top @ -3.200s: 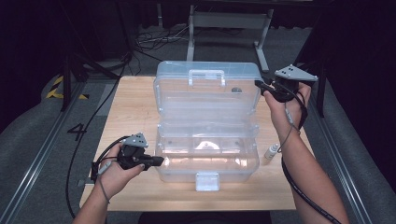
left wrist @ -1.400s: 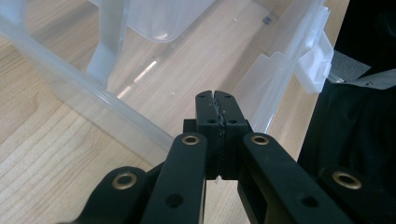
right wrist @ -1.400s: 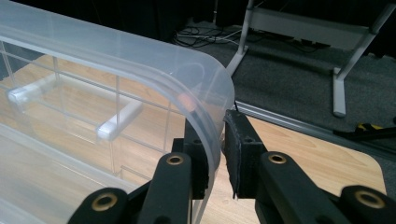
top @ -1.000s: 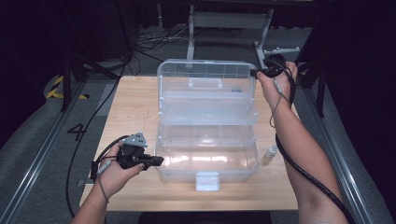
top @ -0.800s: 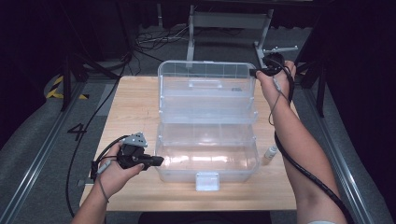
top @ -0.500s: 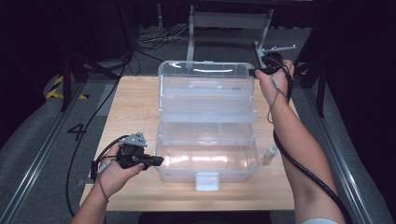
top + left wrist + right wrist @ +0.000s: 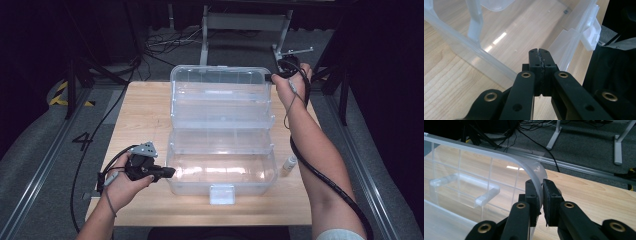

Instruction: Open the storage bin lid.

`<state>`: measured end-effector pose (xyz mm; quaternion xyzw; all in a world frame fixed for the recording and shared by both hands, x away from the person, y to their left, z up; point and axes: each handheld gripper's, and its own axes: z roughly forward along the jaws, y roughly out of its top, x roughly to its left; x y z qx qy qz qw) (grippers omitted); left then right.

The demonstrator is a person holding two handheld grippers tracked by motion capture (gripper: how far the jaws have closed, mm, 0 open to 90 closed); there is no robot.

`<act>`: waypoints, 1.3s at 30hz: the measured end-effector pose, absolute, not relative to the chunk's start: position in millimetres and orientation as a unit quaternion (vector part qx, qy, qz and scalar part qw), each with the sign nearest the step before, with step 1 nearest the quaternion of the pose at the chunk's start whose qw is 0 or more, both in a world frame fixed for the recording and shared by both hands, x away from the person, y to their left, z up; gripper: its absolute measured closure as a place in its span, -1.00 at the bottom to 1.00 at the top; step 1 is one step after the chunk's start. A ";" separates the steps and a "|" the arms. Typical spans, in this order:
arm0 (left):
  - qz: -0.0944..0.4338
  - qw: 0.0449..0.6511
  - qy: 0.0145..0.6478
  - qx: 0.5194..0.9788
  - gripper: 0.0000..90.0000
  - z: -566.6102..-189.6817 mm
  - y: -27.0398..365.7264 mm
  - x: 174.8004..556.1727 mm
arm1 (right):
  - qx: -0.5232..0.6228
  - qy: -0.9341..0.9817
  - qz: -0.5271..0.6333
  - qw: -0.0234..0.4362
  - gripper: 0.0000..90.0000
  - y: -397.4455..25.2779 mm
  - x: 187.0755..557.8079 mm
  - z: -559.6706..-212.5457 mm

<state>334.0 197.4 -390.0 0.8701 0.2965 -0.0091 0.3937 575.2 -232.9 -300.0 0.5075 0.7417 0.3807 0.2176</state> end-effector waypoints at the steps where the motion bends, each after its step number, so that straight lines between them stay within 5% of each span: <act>1: -0.008 0.394 0.297 0.870 1.00 -390.0 197.4 333.9 | 0.508 0.742 0.379 0.219 0.86 -232.5 576.1 -301.0; 39: -0.018 0.396 0.295 0.869 1.00 -391.8 197.1 337.3 | 0.534 0.738 0.374 0.172 0.88 -236.4 609.9 -339.0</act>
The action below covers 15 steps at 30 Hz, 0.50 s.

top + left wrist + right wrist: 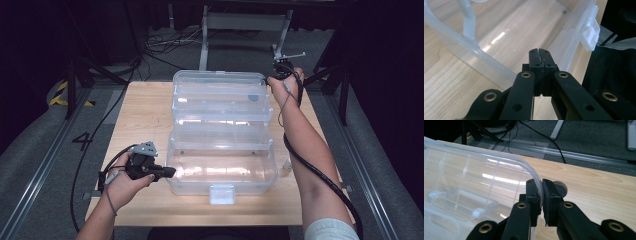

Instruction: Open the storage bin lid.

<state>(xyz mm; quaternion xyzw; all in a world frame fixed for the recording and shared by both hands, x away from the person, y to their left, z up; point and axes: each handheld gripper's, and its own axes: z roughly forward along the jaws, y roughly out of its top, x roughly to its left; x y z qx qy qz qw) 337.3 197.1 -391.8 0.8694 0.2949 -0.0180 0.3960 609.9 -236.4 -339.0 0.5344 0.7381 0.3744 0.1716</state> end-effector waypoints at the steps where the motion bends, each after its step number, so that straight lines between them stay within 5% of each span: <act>1: -0.018 0.396 0.295 0.869 1.00 -391.9 197.0 337.4 | 0.537 0.737 0.375 0.167 0.88 -236.5 610.4 -340.3; 15: -0.017 0.395 0.294 0.870 1.00 -391.9 196.6 337.4 | 0.549 0.735 0.372 0.146 0.87 -237.7 619.0 -353.5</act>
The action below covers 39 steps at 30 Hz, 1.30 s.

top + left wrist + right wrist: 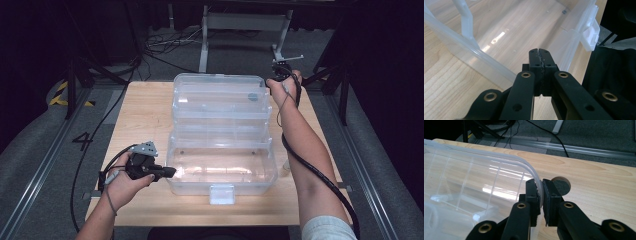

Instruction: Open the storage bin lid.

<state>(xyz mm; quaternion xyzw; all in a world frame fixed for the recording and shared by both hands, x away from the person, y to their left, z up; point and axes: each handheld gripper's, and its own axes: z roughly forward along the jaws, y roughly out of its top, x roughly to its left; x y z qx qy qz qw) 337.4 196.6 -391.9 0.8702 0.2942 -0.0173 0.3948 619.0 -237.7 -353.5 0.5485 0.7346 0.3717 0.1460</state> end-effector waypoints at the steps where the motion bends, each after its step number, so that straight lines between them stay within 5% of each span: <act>1: -0.018 0.394 0.294 0.871 1.00 -392.0 196.4 337.4 | 0.548 0.735 0.371 0.145 0.87 -237.6 619.6 -354.2; 30: -0.016 0.390 0.295 0.872 0.99 -393.0 193.5 338.2 | 0.568 0.720 0.384 0.112 0.84 -242.4 627.2 -373.5; 39: 0.001 0.388 0.292 0.874 0.98 -388.2 191.6 336.0 | 0.559 0.709 0.414 0.117 0.60 -246.7 619.6 -358.2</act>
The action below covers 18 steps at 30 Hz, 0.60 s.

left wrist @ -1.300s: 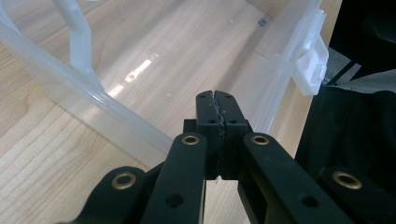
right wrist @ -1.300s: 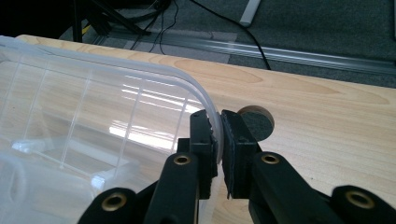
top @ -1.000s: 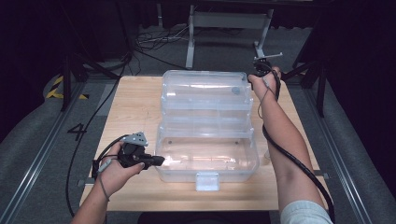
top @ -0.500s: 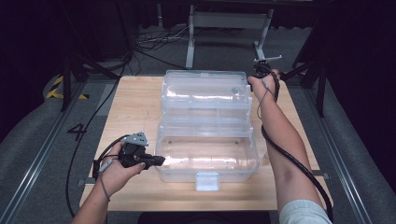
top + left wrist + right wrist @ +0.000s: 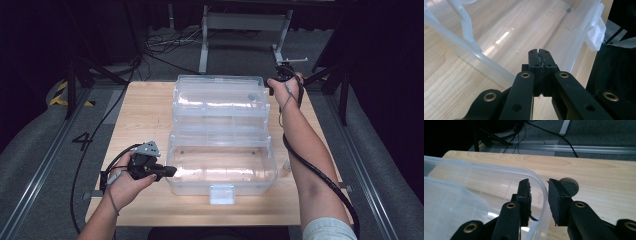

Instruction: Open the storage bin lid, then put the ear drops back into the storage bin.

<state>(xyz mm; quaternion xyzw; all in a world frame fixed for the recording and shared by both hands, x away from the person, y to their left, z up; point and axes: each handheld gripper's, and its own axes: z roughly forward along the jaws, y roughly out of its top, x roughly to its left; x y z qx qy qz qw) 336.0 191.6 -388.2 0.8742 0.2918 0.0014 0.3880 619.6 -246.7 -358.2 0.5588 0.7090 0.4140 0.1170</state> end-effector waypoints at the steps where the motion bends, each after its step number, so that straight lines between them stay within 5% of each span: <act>1: 0.002 0.388 0.290 0.875 0.98 -386.9 191.4 335.3 | 0.556 0.710 0.415 0.120 0.61 -246.7 618.6 -355.9; 18: 0.010 0.398 0.288 0.871 0.95 -378.3 195.5 331.2 | 0.509 0.714 0.449 0.169 0.56 -268.8 573.7 -297.9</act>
